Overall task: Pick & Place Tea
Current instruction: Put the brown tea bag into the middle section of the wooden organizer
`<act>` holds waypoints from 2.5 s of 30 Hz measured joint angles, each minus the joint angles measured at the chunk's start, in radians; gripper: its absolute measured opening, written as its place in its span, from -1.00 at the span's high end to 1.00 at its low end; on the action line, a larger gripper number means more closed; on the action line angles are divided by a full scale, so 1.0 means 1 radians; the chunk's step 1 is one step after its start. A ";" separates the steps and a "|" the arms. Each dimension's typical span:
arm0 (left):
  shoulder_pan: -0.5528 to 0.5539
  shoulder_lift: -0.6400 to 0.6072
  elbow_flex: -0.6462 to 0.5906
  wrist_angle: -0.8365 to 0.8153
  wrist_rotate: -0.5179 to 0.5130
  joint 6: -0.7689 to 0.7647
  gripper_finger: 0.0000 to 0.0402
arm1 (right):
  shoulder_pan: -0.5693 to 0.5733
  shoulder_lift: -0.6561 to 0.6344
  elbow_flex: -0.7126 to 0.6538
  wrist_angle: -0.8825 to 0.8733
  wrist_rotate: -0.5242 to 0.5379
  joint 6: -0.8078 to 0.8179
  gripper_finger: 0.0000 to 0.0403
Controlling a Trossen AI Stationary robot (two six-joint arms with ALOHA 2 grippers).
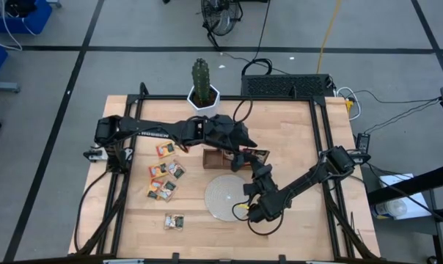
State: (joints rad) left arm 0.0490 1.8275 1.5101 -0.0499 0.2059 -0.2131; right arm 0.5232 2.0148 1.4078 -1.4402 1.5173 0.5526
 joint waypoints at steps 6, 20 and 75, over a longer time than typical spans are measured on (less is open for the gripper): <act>0.006 0.011 0.000 -0.005 -0.016 -0.030 -0.26 | 0.001 0.000 0.000 0.000 0.000 -0.011 1.00; 0.016 0.021 -0.001 -0.028 -0.019 -0.028 -0.26 | 0.001 0.000 0.000 0.005 -0.003 -0.016 1.00; -0.006 -0.039 -0.171 -0.207 -0.213 0.431 1.00 | 0.214 -0.487 -0.355 0.033 -0.104 0.846 0.20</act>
State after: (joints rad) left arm 0.0433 1.7887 1.3394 -0.2570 -0.0073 0.2176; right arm 0.7368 1.5279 1.0525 -1.4072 1.4137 1.3984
